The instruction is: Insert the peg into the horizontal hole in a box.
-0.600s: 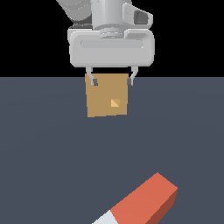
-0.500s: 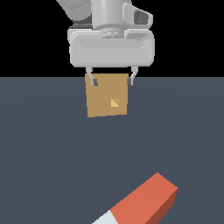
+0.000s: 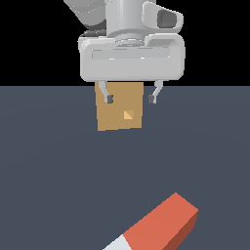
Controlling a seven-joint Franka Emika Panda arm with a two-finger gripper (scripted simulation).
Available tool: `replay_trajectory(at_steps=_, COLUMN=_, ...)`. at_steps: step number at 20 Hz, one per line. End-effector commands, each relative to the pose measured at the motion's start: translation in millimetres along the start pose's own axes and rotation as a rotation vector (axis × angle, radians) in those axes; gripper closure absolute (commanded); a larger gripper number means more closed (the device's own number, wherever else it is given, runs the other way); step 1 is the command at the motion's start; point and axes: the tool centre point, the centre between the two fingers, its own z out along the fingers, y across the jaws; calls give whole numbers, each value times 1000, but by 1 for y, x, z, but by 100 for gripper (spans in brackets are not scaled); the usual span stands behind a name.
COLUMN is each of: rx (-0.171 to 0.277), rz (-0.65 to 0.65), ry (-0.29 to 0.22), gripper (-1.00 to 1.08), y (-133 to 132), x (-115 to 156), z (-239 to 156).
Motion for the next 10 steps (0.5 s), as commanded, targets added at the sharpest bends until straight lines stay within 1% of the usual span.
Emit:
replay_trajectory(at_steps=1, rx=1, rz=72, ry=-2, gripper=-92, y=6, x=-19, z=8)
replay_trajectory(at_steps=3, rx=1, rz=146, ry=-4, gripper=-92, y=11, x=-39, z=17)
replay_trajectory(at_steps=6, rx=2, rz=281, ry=-7, gripper=-92, y=16, x=-76, z=32)
replay_trajectory(at_steps=10, rx=3, rz=464, ry=-10, gripper=-92, y=14, x=-126, z=53)
